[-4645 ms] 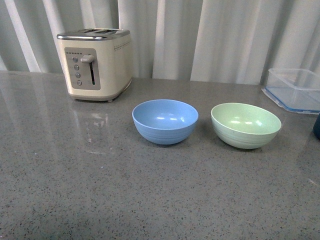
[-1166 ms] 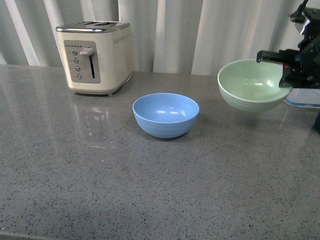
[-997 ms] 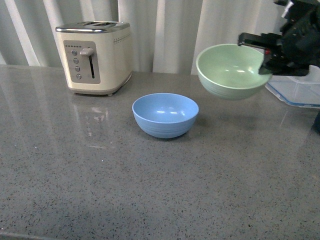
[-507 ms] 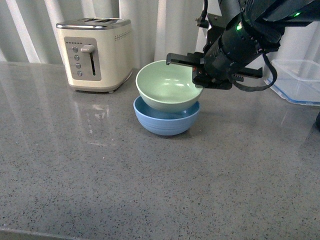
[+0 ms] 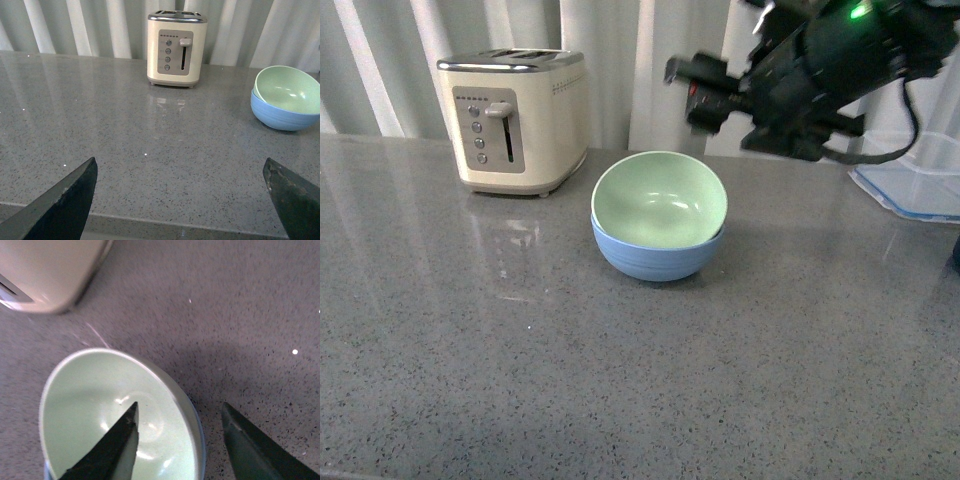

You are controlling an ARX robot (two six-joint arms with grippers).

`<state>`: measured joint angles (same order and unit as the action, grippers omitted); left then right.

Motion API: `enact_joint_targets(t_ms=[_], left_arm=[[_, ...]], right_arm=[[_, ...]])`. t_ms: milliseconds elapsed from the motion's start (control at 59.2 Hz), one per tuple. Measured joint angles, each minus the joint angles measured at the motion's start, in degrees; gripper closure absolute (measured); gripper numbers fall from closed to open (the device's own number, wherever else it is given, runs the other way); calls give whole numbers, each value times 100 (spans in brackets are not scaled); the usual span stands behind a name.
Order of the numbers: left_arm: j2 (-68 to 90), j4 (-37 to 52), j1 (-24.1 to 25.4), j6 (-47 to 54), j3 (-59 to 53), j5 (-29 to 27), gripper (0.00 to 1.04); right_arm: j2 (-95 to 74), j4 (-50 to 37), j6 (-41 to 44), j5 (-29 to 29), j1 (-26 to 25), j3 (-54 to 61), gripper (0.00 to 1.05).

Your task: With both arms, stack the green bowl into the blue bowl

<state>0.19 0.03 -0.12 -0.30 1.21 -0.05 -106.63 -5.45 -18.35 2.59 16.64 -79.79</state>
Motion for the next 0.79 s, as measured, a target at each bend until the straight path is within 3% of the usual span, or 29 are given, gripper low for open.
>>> enact_joint_targets(t_ms=[68, 118, 186, 473, 794], left_arm=[[0, 0, 0, 0, 0, -7, 7], [0, 0, -2, 0, 0, -4, 7], [0, 0, 0, 0, 0, 7, 7], [0, 0, 0, 0, 0, 4, 7], [0, 0, 0, 0, 0, 4, 7]], right_arm=[[984, -1639, 22, 122, -275, 1117, 25], [1537, -2594, 597, -990, -367, 1781, 35], [2026, -3268, 1314, -1412, -518, 2717, 51], [3060, -4087, 1779, -1023, -866, 5021, 103], [4262, -4293, 1816, -706, -1200, 6478, 104]])
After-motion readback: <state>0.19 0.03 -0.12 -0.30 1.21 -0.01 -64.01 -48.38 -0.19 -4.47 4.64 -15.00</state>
